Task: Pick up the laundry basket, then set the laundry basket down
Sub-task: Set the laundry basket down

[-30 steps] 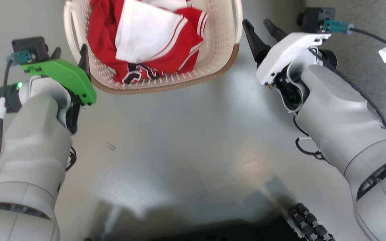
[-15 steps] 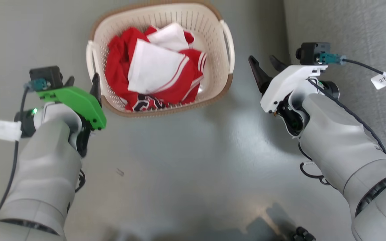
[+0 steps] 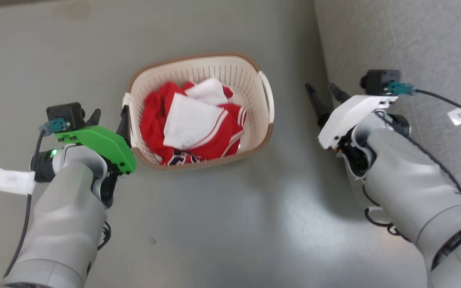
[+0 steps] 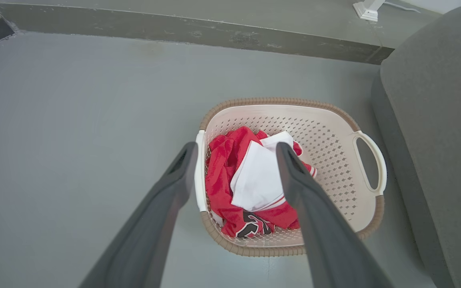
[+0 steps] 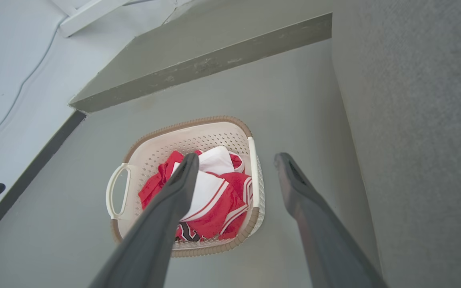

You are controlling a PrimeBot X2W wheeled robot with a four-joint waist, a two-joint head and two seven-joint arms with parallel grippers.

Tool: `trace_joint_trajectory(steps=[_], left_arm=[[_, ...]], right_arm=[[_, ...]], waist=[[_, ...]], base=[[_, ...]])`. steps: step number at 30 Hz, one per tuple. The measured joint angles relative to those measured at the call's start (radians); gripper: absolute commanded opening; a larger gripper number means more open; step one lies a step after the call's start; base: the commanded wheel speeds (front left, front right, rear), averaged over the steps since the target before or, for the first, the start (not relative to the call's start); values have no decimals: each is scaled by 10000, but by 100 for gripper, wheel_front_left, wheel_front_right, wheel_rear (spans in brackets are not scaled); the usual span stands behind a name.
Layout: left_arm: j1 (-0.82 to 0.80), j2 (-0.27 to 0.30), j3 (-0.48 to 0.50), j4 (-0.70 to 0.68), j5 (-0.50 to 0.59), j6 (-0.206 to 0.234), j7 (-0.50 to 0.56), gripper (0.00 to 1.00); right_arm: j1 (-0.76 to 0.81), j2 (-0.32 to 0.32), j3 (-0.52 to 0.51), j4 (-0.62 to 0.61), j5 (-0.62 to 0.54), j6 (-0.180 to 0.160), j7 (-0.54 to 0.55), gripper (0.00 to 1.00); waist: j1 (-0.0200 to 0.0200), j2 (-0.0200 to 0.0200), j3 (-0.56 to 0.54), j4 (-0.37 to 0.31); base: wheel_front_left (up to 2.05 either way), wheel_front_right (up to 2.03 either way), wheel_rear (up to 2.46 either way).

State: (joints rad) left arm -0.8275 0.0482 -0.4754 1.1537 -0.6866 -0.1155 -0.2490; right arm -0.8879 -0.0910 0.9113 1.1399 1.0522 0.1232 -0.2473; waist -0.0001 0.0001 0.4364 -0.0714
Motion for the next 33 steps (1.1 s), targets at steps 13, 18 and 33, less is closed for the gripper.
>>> trace_joint_trajectory(steps=[13, 18, 33], left_arm=[[1449, 376, 894, -2606, 420, 21, 0, 100], [2203, 428, 1298, -3530, 736, 234, 2, 100], [4287, 286, 2017, -6059, 1716, 690, -29, 100]], right_arm=[[1017, -1051, -1645, -1868, -951, -244, -2, 100], [1622, -1306, -2280, -2775, -1505, -483, -17, 100], [4273, -1739, -4380, -5848, -3310, -1569, -46, 100]], waist=[[0, 0, -1696, 115], [0, 0, -2315, 175], [0, 0, -3450, 375]], base=[[0, 0, 0], [0, 0, 0], [0, 0, 0]])
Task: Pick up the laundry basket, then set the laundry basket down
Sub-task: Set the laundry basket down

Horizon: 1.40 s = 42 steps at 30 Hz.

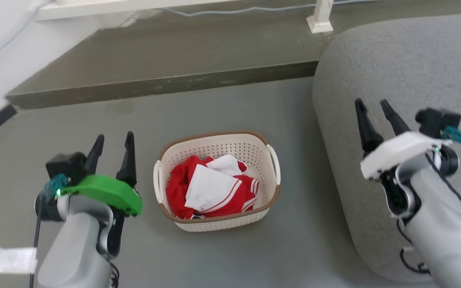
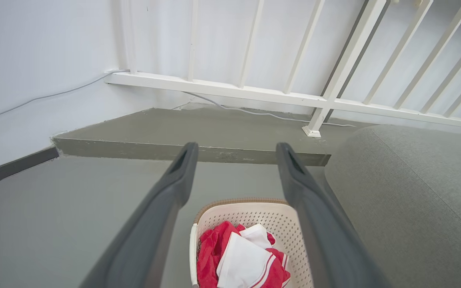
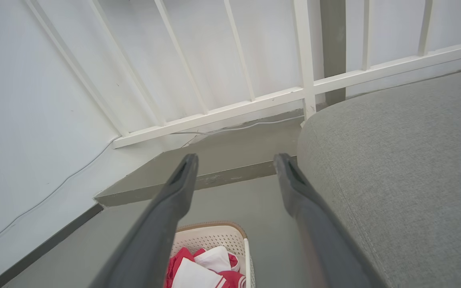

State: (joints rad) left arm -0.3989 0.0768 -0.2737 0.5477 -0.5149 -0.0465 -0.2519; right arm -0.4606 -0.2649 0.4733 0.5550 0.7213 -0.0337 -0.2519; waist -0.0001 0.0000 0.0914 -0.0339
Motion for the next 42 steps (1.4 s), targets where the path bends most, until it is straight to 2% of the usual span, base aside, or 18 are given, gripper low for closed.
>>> trace_joint_trajectory(steps=[3, 18, 42], left_arm=[[476, 0, 146, -305, 130, 107, 0, 100], [1737, -50, 539, -1716, 922, 305, 0, 100], [2659, -240, 884, -2615, 1143, 295, 0, 100]], right_arm=[[587, 73, -182, -414, -259, -111, -2, 100], [2206, 194, -788, -2142, -1544, -140, 0, 100], [3523, 443, -1473, -3110, -2401, -198, -2, 100]], waist=[[0, 0, -122, 78], [0, 0, -452, 100], [1, 0, -516, 139]], base=[[0, 0, 0], [0, 0, 0], [0, 0, 0]])
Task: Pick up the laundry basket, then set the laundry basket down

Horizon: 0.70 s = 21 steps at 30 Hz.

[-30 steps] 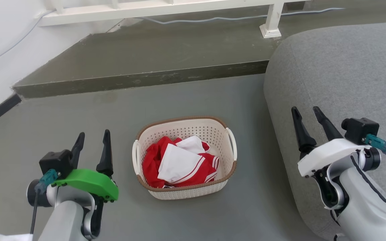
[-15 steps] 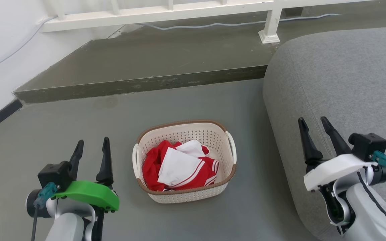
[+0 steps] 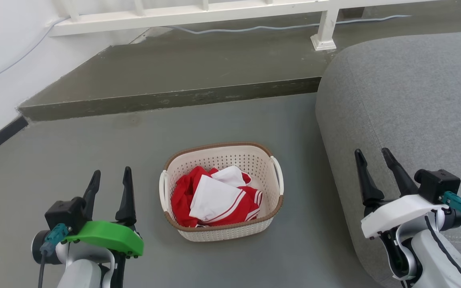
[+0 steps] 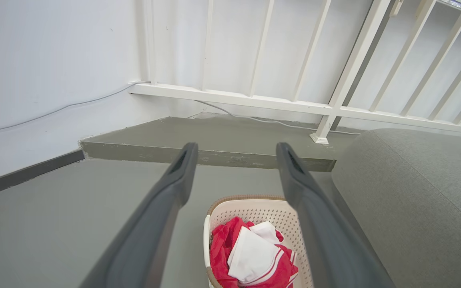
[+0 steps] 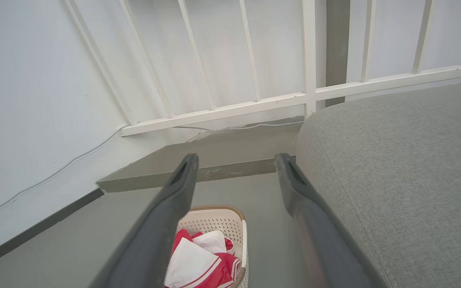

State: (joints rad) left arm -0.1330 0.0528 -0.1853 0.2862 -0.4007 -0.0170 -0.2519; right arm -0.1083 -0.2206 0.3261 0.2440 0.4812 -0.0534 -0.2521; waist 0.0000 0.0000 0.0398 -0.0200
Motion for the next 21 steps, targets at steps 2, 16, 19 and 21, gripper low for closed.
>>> trace_joint_trajectory(steps=[2, 16, 19, 21], left_arm=[[4, -8, 15, -40, 8, -6, 0, 100], [269, -38, 65, -113, 12, -105, 0, 100], [327, -44, 67, -119, 27, -105, 0, 100], [327, -46, 69, -128, 42, -105, 0, 100]], right_arm=[[38, 12, -40, -36, -73, 2, 0, 100], [340, 150, -226, -140, -362, 105, 0, 100], [366, 173, -257, -142, -420, 150, 0, 100], [367, 194, -284, -148, -424, 180, 0, 100]], waist=[[0, 0, 3, 9], [0, 0, -11, 5], [0, 0, -13, -7], [0, 0, -15, -12]], base=[[0, 0, 0], [0, 0, 0], [0, 0, 0], [0, 0, 0]])
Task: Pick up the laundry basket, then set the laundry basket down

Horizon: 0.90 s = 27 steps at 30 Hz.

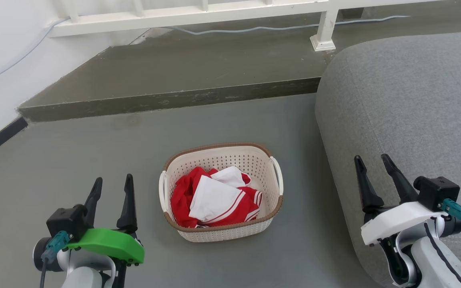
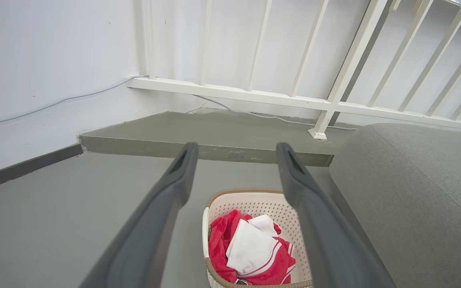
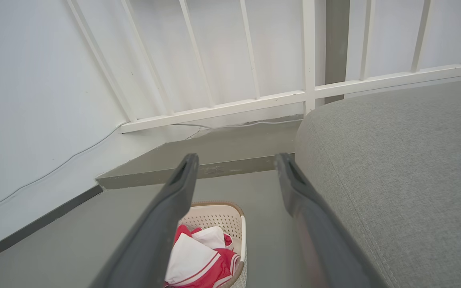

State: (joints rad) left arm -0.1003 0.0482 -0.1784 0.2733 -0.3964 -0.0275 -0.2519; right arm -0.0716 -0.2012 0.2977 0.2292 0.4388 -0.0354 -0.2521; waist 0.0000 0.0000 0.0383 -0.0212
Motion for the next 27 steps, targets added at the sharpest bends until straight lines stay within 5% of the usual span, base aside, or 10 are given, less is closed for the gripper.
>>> trace_joint_trajectory(steps=[15, 16, 27], left_arm=[[32, -15, 19, -63, 50, -157, 0, 100], [36, -19, 8, -42, 50, -176, 0, 0], [331, -109, 17, 441, -276, -176, 140, 0]], right_arm=[[182, 150, -230, -48, -171, 142, 0, 100], [186, 161, -228, -25, -174, 167, 2, 0], [612, 414, -255, 389, 123, 176, 67, 0]], waist=[[0, 0, 5, -15], [0, 0, 4, -17], [0, 0, -12, -12]], base=[[0, 0, 0], [0, 0, 0], [0, 0, 0]])
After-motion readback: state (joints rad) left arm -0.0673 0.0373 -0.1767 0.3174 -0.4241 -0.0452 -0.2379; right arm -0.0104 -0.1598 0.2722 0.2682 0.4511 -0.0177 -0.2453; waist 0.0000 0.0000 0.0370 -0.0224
